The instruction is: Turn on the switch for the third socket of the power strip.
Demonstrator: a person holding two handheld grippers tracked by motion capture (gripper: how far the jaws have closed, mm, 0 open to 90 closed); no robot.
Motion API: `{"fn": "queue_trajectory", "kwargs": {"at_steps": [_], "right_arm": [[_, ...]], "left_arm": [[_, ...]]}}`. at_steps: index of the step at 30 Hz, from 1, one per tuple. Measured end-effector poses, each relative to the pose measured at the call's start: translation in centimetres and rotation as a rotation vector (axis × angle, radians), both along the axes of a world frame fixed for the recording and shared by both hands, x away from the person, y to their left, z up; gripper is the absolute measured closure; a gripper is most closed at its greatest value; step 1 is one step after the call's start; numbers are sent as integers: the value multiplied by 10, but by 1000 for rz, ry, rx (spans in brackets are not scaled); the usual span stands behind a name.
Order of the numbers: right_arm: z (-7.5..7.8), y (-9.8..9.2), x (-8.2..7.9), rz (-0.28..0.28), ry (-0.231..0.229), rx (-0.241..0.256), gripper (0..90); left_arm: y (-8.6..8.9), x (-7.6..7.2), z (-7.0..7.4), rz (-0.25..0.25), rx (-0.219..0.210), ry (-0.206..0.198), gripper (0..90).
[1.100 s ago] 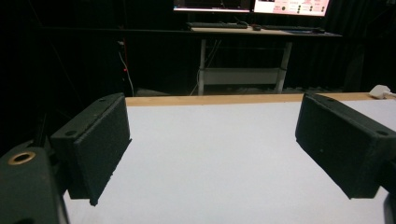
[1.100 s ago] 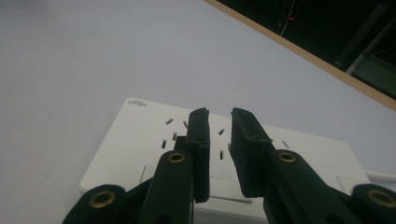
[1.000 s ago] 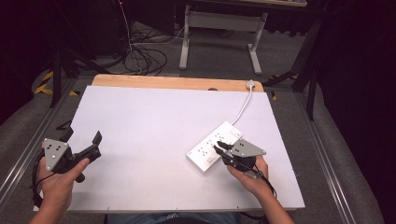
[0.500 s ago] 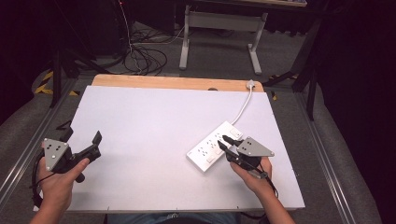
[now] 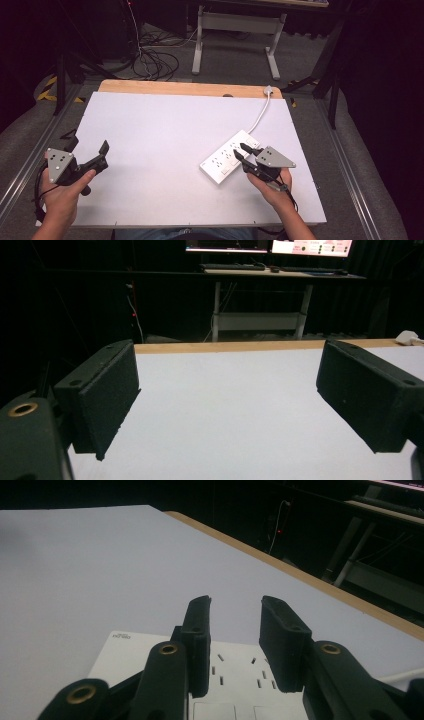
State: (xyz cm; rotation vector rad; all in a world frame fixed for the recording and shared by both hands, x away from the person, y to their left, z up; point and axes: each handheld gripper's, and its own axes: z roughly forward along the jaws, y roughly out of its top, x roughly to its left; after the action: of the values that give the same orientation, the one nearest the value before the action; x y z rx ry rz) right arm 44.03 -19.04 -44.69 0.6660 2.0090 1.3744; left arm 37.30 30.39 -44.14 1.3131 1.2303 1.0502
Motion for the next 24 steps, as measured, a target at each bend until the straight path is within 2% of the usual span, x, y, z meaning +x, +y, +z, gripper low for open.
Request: {"fn": "queue_trajectory", "kwargs": {"at_steps": [10,18,24], "right_arm": [[2,-4,1,-34,2,45,584],[2,-6,2,-40,12,85,543],[3,-8,3,-47,8,92,523]], "left_arm": [[0,0,0,-1,5,1,107],[0,0,0,-2,2,2,107],[0,0,0,-3,8,1,107]]}}
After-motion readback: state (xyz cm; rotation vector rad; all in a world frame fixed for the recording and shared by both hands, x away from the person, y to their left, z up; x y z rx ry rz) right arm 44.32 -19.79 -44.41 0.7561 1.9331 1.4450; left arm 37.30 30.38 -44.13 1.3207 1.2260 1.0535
